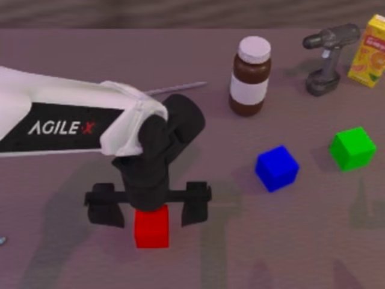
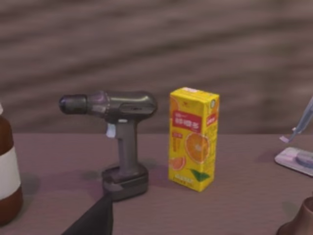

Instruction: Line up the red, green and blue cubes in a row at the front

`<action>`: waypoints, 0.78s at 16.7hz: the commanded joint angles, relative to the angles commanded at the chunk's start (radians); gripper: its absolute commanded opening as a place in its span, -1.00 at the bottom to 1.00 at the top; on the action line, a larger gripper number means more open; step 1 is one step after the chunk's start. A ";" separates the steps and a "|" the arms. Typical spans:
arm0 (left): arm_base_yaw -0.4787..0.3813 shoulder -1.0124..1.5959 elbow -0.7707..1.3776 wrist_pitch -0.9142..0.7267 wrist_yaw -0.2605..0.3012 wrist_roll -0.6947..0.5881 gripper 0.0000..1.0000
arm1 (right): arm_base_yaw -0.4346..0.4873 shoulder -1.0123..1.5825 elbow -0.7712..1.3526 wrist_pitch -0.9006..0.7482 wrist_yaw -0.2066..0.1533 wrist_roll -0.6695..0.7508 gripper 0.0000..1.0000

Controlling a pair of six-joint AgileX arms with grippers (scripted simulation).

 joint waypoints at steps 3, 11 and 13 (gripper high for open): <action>0.006 -0.038 0.055 -0.095 0.000 -0.005 1.00 | 0.000 0.000 0.000 0.000 0.000 0.000 1.00; 0.016 -0.107 0.139 -0.248 0.000 -0.007 1.00 | 0.000 0.000 0.000 0.000 0.000 0.000 1.00; 0.011 -0.103 0.136 -0.245 0.000 -0.007 1.00 | 0.000 0.000 0.000 0.000 0.000 0.000 1.00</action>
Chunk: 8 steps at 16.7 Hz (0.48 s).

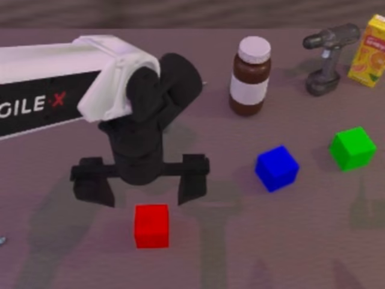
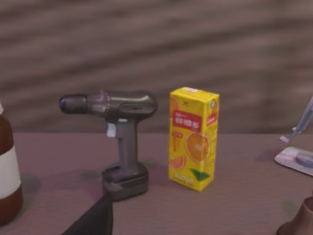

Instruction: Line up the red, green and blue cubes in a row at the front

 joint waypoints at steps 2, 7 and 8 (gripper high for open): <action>0.014 -0.028 -0.025 0.017 -0.002 0.002 1.00 | 0.004 0.030 0.030 -0.021 -0.002 -0.003 1.00; 0.129 -0.268 -0.213 0.146 -0.010 0.022 1.00 | 0.026 0.291 0.275 -0.180 -0.004 -0.025 1.00; 0.161 -0.342 -0.267 0.183 -0.011 0.032 1.00 | 0.032 0.375 0.345 -0.226 -0.004 -0.031 1.00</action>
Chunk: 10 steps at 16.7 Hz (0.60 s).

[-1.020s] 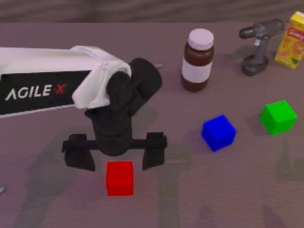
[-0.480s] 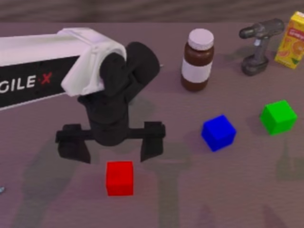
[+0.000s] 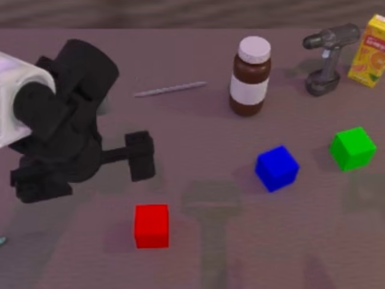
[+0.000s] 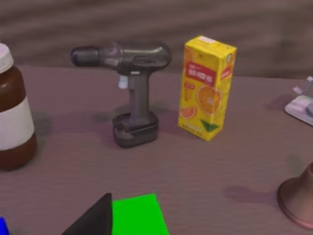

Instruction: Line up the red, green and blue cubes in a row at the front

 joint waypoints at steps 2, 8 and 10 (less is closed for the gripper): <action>0.074 -0.177 -0.127 0.087 -0.003 0.031 1.00 | 0.011 0.196 0.153 -0.101 0.001 -0.015 1.00; 0.300 -0.771 -0.555 0.387 -0.006 0.213 1.00 | 0.050 0.887 0.641 -0.445 0.008 -0.068 1.00; 0.362 -0.943 -0.680 0.483 -0.004 0.294 1.00 | 0.063 1.093 0.794 -0.556 0.010 -0.084 1.00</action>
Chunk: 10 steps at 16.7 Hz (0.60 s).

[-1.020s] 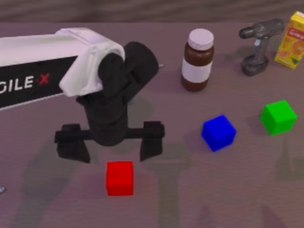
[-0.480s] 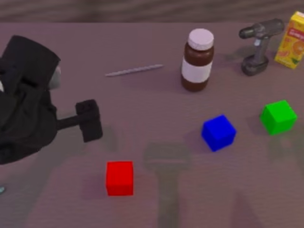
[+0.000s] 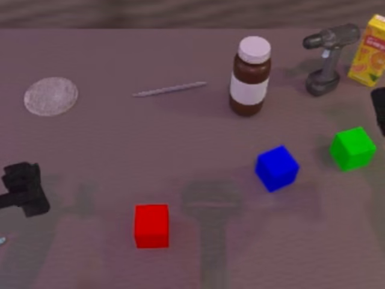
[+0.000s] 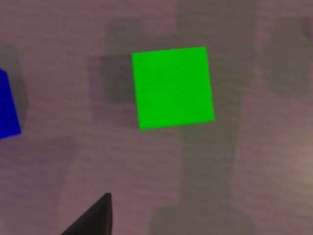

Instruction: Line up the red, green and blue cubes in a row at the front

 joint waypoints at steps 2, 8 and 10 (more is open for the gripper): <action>0.051 -0.141 -0.104 0.088 0.004 0.081 1.00 | 0.012 0.179 0.143 -0.100 0.001 -0.014 1.00; 0.153 -0.461 -0.302 0.303 0.024 0.298 1.00 | 0.038 0.579 0.479 -0.309 -0.001 -0.043 1.00; 0.167 -0.513 -0.328 0.342 0.028 0.341 1.00 | 0.042 0.645 0.539 -0.342 -0.003 -0.048 1.00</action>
